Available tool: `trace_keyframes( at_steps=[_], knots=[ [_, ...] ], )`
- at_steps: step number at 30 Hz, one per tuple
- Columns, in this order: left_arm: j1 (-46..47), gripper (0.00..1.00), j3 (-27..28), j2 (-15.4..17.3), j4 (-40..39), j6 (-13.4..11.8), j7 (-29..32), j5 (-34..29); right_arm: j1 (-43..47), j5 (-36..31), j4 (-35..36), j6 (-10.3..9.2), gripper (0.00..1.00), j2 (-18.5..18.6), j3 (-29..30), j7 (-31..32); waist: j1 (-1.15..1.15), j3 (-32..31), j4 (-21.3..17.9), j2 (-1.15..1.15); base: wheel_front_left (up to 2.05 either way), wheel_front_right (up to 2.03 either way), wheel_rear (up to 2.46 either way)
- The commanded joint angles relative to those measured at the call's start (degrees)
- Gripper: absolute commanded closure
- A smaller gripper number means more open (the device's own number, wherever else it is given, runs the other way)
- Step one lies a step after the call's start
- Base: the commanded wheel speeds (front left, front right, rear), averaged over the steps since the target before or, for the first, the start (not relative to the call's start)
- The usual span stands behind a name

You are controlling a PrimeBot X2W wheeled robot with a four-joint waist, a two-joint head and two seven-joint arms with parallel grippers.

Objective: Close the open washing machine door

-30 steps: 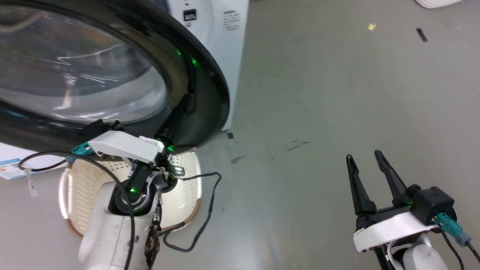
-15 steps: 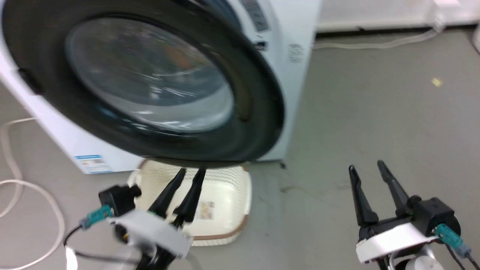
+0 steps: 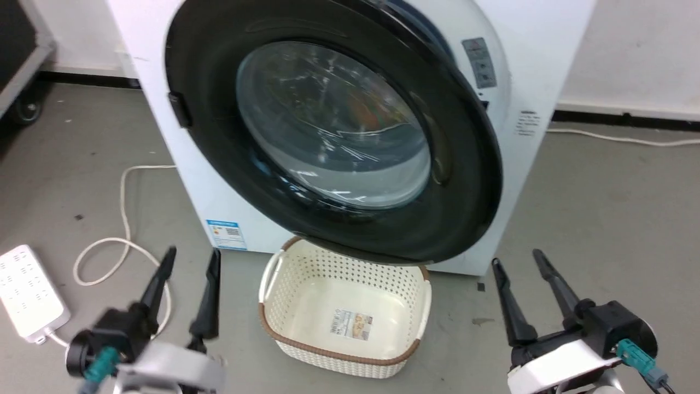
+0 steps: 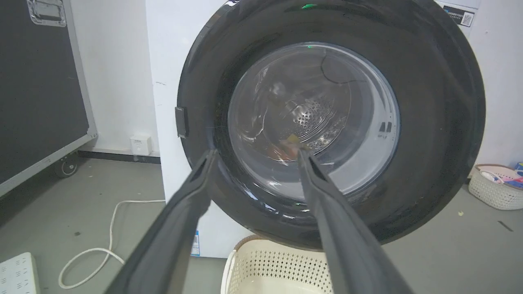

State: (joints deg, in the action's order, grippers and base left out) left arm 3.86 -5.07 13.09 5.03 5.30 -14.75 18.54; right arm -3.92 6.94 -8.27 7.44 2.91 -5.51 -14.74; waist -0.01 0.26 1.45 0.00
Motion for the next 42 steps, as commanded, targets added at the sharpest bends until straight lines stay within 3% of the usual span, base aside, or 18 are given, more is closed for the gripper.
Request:
trace_keyframes(
  at_steps=[1, 2, 3, 4, 10, 23, 31, 42],
  knots=[
    [-1.28, 0.0, 0.42, -0.69, -0.24, 0.4, -0.24, -2.25, 0.74, -0.38, -0.06, 0.05, 0.0, -0.03, -0.04, -0.26, 0.01, -0.25, 0.81, 0.0, 0.0, 0.0, 0.0],
    [-2.93, 0.0, -0.83, -1.27, 0.2, 0.77, -0.24, -8.69, 1.08, -0.58, -0.36, 0.05, 0.0, -0.03, -0.18, -0.26, 0.01, -0.14, 1.53, 0.0, 0.0, 0.0, 0.0],
    [-3.84, 0.0, -0.92, -3.28, -0.45, 0.9, -0.24, -11.02, 1.4, 0.12, -1.43, 0.05, 0.55, -0.03, -0.93, -0.26, 0.01, 0.1, 2.14, 0.0, 0.0, 0.0, 0.0],
    [-3.99, 0.0, -0.81, -3.7, -0.69, 0.94, -0.24, -11.62, 1.3, -0.15, -1.33, 0.05, 1.0, -0.03, -1.21, -0.26, 0.01, 0.28, 2.34, 0.0, 0.0, 0.0, 0.0],
    [-2.92, 0.0, -0.2, -4.88, -1.89, 1.33, -0.24, -13.83, -1.56, -2.38, -1.09, 0.05, 1.0, 1.03, -3.02, -0.26, 0.01, 4.03, 3.79, 0.0, 0.0, 0.0, 0.0],
    [3.77, 0.0, -1.72, -5.45, -3.27, 2.07, -0.25, -13.97, -24.69, 3.06, -12.1, 0.05, 1.0, 12.04, -9.58, 2.32, 0.01, 15.75, 8.26, 0.0, 0.0, 0.0, 0.0],
    [6.81, 0.0, -2.84, -6.0, -3.57, 2.16, -0.25, -13.57, -37.97, 5.08, -21.06, 0.05, 1.0, 16.93, -5.25, 6.7, 0.01, 19.71, 10.26, 0.0, 0.0, 0.0, 0.0],
    [8.82, 0.0, -3.54, -6.34, -3.45, 2.18, -0.25, -12.87, -48.93, 6.44, -31.66, 0.05, 1.0, 17.54, 2.08, 8.12, 0.01, 21.89, 11.48, 0.0, 0.0, 0.0, 0.0]
  ],
)
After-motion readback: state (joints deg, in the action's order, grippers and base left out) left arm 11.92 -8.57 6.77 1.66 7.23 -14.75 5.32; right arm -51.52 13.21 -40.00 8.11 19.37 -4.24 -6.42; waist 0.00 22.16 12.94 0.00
